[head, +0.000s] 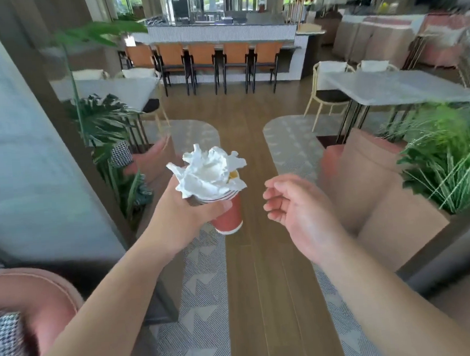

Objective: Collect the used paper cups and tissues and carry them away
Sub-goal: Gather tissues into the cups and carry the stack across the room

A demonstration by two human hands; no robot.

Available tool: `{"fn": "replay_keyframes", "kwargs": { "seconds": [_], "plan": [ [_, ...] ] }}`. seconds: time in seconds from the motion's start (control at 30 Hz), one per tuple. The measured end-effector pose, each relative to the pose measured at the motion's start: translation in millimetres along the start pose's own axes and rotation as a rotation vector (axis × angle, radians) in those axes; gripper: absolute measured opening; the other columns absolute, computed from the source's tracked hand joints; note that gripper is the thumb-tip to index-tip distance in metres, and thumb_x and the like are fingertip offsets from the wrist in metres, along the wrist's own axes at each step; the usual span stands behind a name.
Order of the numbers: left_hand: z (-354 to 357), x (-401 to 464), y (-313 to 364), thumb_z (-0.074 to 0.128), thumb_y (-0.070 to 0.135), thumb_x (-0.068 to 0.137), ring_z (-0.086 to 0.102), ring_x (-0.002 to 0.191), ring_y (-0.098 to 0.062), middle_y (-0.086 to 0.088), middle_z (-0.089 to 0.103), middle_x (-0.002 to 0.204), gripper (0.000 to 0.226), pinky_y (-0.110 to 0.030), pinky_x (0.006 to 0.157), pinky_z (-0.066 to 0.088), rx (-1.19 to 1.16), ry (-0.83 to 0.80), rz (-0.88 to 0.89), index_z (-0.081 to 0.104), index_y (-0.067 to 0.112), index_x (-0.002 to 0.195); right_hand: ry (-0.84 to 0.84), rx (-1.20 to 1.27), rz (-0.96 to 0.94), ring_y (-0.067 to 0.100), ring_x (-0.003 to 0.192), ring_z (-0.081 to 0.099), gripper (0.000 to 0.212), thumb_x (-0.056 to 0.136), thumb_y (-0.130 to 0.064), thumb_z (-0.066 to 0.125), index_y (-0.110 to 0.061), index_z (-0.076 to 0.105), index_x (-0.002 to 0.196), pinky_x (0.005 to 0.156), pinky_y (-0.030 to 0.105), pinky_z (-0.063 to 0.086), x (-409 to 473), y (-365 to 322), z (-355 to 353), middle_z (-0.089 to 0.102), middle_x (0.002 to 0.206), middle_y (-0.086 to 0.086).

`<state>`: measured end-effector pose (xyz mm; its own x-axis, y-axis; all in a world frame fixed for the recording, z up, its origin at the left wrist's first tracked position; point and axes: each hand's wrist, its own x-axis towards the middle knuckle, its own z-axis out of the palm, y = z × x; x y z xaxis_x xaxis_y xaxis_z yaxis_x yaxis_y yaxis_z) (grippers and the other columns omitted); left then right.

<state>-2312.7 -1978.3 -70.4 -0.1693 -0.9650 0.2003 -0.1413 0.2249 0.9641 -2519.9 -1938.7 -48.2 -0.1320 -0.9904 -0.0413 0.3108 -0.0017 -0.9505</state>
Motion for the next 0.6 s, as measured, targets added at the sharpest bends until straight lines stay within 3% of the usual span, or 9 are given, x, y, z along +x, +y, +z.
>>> {"fn": "replay_keyframes", "kwargs": {
  "seconds": [0.1,0.23,0.33,0.47,0.6],
  "plan": [
    [-4,42,-12,0.090,0.026,0.063,0.070,0.109,-0.002,0.016,0.075,0.118,0.072,-0.015,0.083,0.055,0.014,0.001,0.000,0.061,0.031,0.129,0.024,-0.031,-0.010,0.014,0.059,0.058,0.022,0.089,-0.007,0.055,-0.015,0.070,0.074,0.055,0.022,0.047,43,-2,3,0.064,0.068,0.001],
    [1,98,-31,0.091,0.027,0.065,0.069,0.115,-0.010,0.011,0.073,0.123,0.076,-0.035,0.097,0.055,0.062,-0.019,-0.025,0.059,0.028,0.134,0.005,-0.021,-0.030,0.014,0.059,0.058,0.022,0.090,-0.005,0.054,-0.013,0.068,0.076,0.056,0.023,0.047,105,0,-6,0.064,0.069,0.002],
    [10,149,-45,0.091,0.028,0.066,0.069,0.115,-0.007,0.012,0.073,0.124,0.076,-0.032,0.097,0.053,0.099,-0.038,-0.034,0.059,0.029,0.135,-0.002,0.025,-0.016,0.015,0.060,0.058,0.023,0.091,-0.004,0.054,-0.013,0.069,0.077,0.057,0.024,0.047,165,5,-18,0.064,0.069,0.002],
    [29,229,-61,0.093,0.011,0.072,0.070,0.108,0.001,0.019,0.075,0.117,0.066,-0.013,0.083,0.054,0.094,-0.003,-0.045,0.062,0.036,0.125,-0.028,0.054,0.001,0.014,0.060,0.059,0.026,0.091,-0.005,0.052,-0.015,0.070,0.076,0.057,0.023,0.048,257,8,-38,0.065,0.069,0.001],
    [57,315,-66,0.089,0.007,0.071,0.070,0.105,0.004,0.020,0.075,0.114,0.064,-0.010,0.082,0.052,0.091,0.016,-0.045,0.062,0.033,0.122,-0.054,0.068,0.040,0.013,0.058,0.059,0.013,0.084,-0.012,0.058,-0.014,0.069,0.079,0.056,0.023,0.047,347,-7,-62,0.064,0.068,0.001]
  ]
}}
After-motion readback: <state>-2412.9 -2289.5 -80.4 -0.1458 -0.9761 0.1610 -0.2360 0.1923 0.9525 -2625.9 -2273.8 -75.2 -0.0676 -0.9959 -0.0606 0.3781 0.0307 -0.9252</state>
